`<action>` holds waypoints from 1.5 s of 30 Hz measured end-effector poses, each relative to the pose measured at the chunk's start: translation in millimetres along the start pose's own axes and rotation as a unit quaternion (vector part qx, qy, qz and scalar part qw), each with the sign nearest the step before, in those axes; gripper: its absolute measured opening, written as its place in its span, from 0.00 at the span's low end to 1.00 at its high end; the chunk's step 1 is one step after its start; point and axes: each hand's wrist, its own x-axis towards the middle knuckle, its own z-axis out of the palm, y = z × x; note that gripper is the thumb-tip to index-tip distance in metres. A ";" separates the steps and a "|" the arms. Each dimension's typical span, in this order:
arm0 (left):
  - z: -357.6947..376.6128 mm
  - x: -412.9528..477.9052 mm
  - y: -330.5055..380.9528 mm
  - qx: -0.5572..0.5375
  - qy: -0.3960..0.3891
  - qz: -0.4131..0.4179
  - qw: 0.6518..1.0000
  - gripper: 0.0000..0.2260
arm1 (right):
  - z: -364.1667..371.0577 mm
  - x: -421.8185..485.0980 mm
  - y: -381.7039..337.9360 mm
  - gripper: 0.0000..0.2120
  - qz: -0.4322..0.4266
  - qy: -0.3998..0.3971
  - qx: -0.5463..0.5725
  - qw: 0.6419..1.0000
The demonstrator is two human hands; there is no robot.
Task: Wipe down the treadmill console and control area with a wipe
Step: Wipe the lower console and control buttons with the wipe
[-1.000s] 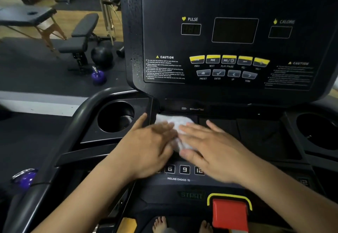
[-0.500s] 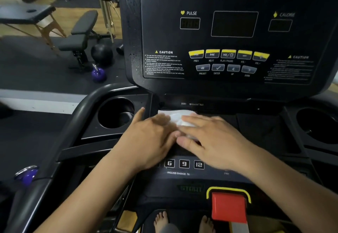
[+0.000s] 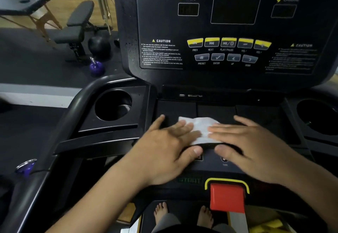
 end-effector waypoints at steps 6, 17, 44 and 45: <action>12.6 18.7 25.0 0.026 0.038 0.020 0.999 0.31 | 2.6 -11.8 2.5 0.40 0.038 0.030 -0.014 0.999; 14.3 48.5 47.0 0.046 0.061 0.069 0.995 0.27 | 4.3 -45.1 33.0 0.40 0.100 0.062 0.015 0.993; 14.5 34.7 41.8 0.124 0.089 0.024 0.988 0.23 | -3.7 -10.0 -17.1 0.43 0.111 0.017 -0.002 0.994; 14.1 37.1 36.9 0.129 0.083 0.006 0.988 0.24 | -1.9 -3.4 -17.3 0.42 0.114 0.015 0.000 0.993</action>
